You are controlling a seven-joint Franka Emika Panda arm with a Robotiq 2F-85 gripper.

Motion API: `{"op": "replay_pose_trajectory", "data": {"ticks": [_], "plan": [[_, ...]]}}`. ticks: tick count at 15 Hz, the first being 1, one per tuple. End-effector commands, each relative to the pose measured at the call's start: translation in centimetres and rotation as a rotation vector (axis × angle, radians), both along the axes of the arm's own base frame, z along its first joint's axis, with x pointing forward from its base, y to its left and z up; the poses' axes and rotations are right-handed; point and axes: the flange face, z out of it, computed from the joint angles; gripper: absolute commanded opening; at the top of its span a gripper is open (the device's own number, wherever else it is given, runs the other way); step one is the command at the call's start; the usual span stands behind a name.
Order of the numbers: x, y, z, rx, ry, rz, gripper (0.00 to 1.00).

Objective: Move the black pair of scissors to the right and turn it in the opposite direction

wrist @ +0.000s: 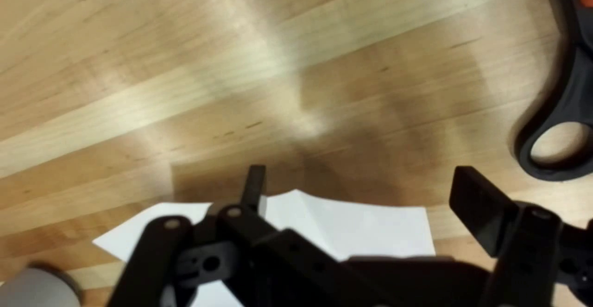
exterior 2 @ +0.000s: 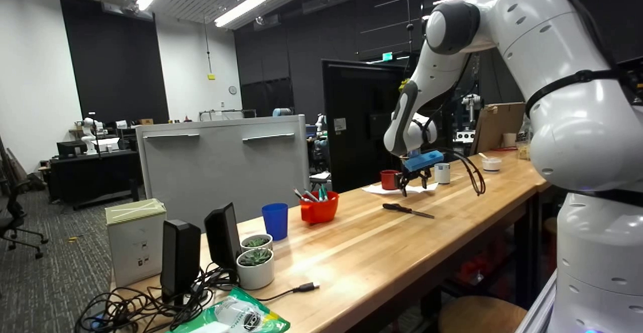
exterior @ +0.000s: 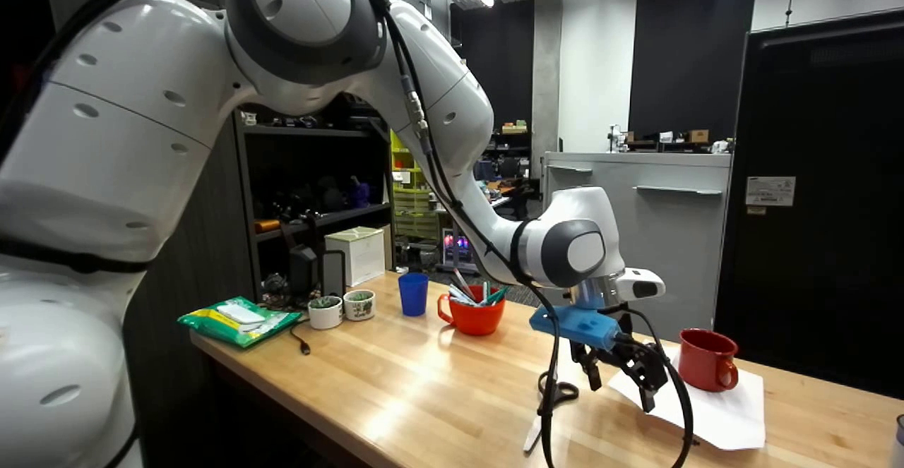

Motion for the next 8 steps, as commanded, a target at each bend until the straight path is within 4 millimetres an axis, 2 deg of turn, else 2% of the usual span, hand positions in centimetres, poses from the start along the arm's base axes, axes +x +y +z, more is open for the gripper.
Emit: {"op": "replay_pose_trajectory", "data": {"ticks": [1, 4, 8], "plan": [[-0.6, 1.4, 3.0, -0.030, -0.017, 0.114, 1.00], [-0.8, 3.7, 5.7, 0.015, -0.029, 0.273, 1.00], [-2.4, 6.8, 9.4, 0.110, -0.027, 0.447, 1.00]]}}
